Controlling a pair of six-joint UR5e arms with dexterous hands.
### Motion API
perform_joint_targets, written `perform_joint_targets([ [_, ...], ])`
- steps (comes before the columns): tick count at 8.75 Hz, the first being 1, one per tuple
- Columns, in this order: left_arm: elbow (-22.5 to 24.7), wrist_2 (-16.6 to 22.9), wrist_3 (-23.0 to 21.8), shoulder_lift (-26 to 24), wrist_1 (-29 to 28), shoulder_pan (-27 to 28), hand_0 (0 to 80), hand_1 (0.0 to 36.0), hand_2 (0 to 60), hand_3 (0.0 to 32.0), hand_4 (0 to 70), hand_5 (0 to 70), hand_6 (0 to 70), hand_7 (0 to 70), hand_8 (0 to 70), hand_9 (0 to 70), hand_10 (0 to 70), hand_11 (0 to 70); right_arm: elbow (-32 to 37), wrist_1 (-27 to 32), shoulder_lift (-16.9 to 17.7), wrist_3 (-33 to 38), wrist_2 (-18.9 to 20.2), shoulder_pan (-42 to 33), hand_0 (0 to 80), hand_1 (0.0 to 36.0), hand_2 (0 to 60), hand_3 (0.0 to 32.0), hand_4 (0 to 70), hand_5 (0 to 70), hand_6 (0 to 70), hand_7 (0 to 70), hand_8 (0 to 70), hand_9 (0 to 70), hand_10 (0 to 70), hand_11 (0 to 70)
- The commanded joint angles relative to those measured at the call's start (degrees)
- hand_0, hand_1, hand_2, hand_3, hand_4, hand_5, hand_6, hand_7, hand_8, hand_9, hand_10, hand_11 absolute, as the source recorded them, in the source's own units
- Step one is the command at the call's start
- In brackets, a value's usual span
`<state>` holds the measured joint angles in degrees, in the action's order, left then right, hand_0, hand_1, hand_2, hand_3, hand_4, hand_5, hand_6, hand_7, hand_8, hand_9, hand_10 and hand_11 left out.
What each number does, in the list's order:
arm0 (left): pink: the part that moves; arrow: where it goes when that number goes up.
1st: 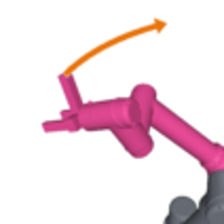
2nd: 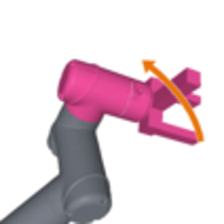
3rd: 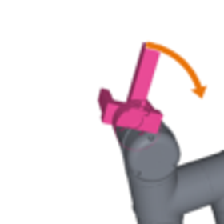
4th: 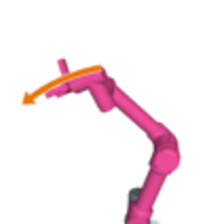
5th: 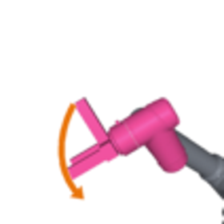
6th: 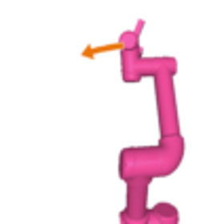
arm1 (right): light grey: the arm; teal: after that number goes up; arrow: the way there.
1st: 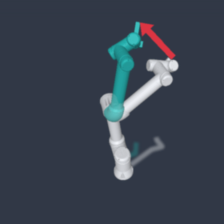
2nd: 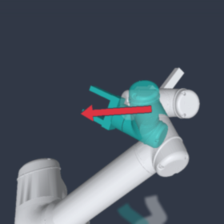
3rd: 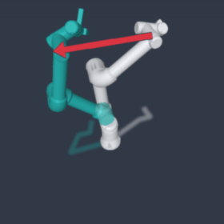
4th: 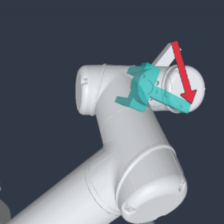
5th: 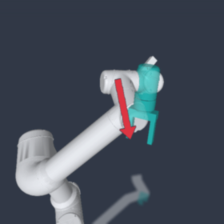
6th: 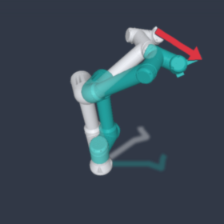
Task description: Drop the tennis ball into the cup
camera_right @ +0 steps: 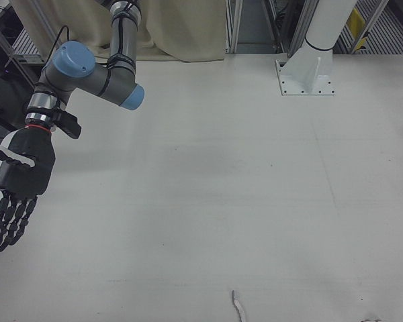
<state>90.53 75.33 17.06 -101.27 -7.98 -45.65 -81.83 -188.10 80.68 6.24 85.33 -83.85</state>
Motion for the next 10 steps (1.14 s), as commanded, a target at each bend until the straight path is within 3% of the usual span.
perform_joint_targets([
  [1, 1.30, 0.25, -0.97, -0.06, -0.02, -0.40, 72.8, 23.9, 0.0, 0.0, 16.9, 20.0, 48.1, 34.8, 35.4, 24.6, 13.0, 20.9, 0.00, -0.07, 0.00, 0.00, 0.01, 0.00, 0.0, 0.0, 0.0, 0.0, 0.0, 0.0, 0.0, 0.0, 0.0, 0.0, 0.0, 0.0],
  [3, 8.75, 1.91, -1.68, -0.15, 7.59, -8.35, 73.6, 24.1, 0.1, 0.0, 17.6, 20.3, 49.7, 32.8, 34.7, 22.7, 12.7, 20.5, 0.00, 0.02, 0.00, 0.00, 0.01, 0.00, 0.0, 0.0, 0.0, 0.0, 0.0, 0.0, 0.0, 0.0, 0.0, 0.0, 0.0, 0.0],
  [4, 10.78, 4.19, -1.85, -0.24, 9.97, -11.53, 74.7, 24.5, 0.0, 0.0, 17.8, 18.8, 41.1, 32.8, 32.4, 21.9, 12.8, 20.7, 0.00, 0.02, 0.00, 0.00, 0.01, 0.00, 0.0, 0.0, 0.0, 0.0, 0.0, 0.0, 0.0, 0.0, 0.0, 0.0, 0.0, 0.0],
  [5, 12.11, 6.56, -2.03, -0.33, 11.82, -16.00, 67.9, 21.2, 0.0, 0.0, 18.4, 20.3, 53.4, 30.9, 34.2, 20.7, 12.8, 20.4, 0.00, 0.02, 0.00, 0.00, 0.01, 0.00, 0.0, 0.0, 0.0, 0.0, 0.0, 0.0, 0.0, 0.0, 0.0, 0.0, 0.0, 0.0],
  [7, 13.00, 10.61, -3.70, -0.07, 13.25, -22.17, 60.2, 15.8, 0.0, 0.0, 20.5, 20.0, 60.2, 33.1, 35.8, 21.7, 13.9, 21.5, 0.00, 0.02, 0.00, 0.00, 0.01, 0.00, 0.0, 0.0, 0.0, 0.0, 0.0, 0.0, 0.0, 0.0, 0.0, 0.0, 0.0, 0.0],
  [8, 12.39, 10.97, -3.70, 0.37, 12.81, -24.20, 58.4, 15.2, 0.0, 0.0, 20.1, 16.8, 43.0, 34.2, 32.6, 22.3, 15.4, 23.5, 0.00, 0.02, 0.00, 0.00, 0.01, 0.00, 0.0, 0.0, 0.0, 0.0, 0.0, 0.0, 0.0, 0.0, 0.0, 0.0, 0.0, 0.0],
  [9, 12.82, 11.15, -3.70, 1.24, 12.46, -26.31, 58.3, 14.9, 0.0, 0.0, 18.6, 17.7, 46.4, 29.1, 32.9, 20.9, 16.3, 24.8, 0.00, -0.07, 0.00, 0.00, 0.01, 0.00, 0.0, 0.0, 0.0, 0.0, 0.0, 0.0, 0.0, 0.0, 0.0, 0.0, 0.0, 0.0],
  [10, 14.57, 11.94, -5.01, 2.99, 13.24, -26.85, 61.5, 17.8, 0.0, 0.0, 16.9, 17.1, 37.9, 28.7, 31.3, 20.7, 17.1, 26.3, 0.00, 0.02, 0.00, 0.00, 0.01, 0.00, 0.0, 0.0, 0.0, 0.0, 0.0, 0.0, 0.0, 0.0, 0.0, 0.0, 0.0, 0.0],
])
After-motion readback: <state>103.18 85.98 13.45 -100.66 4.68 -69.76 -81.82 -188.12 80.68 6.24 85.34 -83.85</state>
